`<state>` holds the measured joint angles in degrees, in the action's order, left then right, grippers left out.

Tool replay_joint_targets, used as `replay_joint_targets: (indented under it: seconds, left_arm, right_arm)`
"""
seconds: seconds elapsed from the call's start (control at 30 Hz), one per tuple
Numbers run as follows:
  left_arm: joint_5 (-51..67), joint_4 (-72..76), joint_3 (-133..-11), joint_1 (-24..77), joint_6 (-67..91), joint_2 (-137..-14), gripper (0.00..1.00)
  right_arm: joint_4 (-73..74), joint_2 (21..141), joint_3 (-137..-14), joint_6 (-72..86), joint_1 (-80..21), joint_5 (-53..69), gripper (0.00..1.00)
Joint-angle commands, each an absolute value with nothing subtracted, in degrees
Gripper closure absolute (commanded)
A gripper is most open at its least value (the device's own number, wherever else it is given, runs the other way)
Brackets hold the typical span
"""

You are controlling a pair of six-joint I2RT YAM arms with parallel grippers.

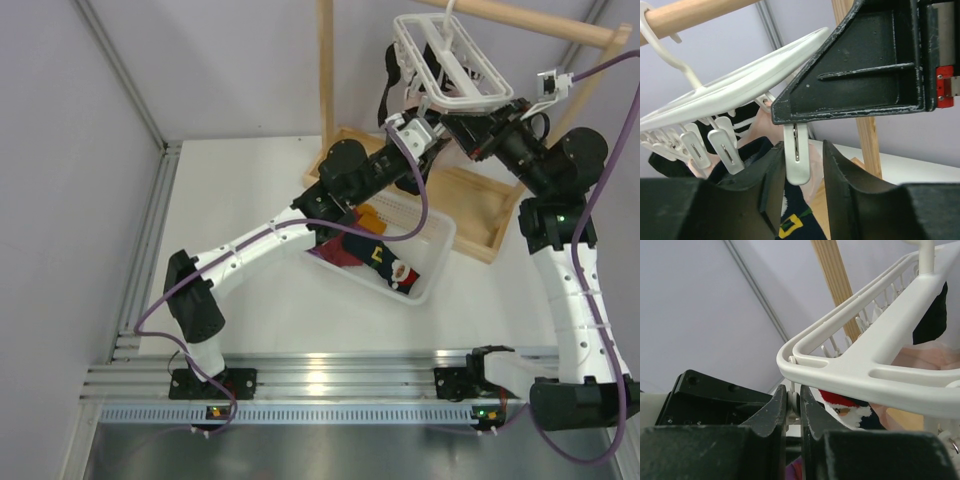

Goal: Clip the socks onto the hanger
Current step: Open the clamp at the hanger, then pick up the sock from the bin.

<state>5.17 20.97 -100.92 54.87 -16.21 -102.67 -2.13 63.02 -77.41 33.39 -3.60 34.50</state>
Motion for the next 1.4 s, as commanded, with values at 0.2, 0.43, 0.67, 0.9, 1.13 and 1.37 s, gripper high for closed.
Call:
replay_joint_targets:
  seconds: [0.2, 0.43, 0.67, 0.9, 1.13, 1.37]
  left_arm:
    - [4.1, 14.5, -98.1, 55.0, -14.8, -94.8, 0.48]
    - [10.2, 5.0, -82.5, 50.2, -7.3, -81.1, 0.44]
    - [28.4, -8.2, -77.0, 46.1, -11.5, -81.5, 0.46]
    - [39.5, -27.8, -85.6, 47.6, -40.0, -95.0, 0.46]
    - [37.1, -41.3, -100.4, 49.8, -57.0, -112.1, 0.45]
    - [32.6, -55.2, -110.3, 52.2, -74.7, -122.2, 0.45]
  right_arm:
    - [-3.4, 63.7, -80.7, 33.5, -4.0, 33.0, 1.0]
    - [-3.4, 63.8, -80.7, 33.4, -4.0, 32.6, 1.0]
    - [-2.8, 64.2, -81.8, 33.0, -4.0, 32.2, 1.0]
    - [-1.4, 64.2, -82.3, 32.3, -4.0, 32.1, 1.0]
    - [-0.9, 64.5, -82.4, 31.8, -4.0, 32.3, 1.0]
    - [-0.7, 65.1, -82.2, 31.6, -4.0, 32.5, 1.0]
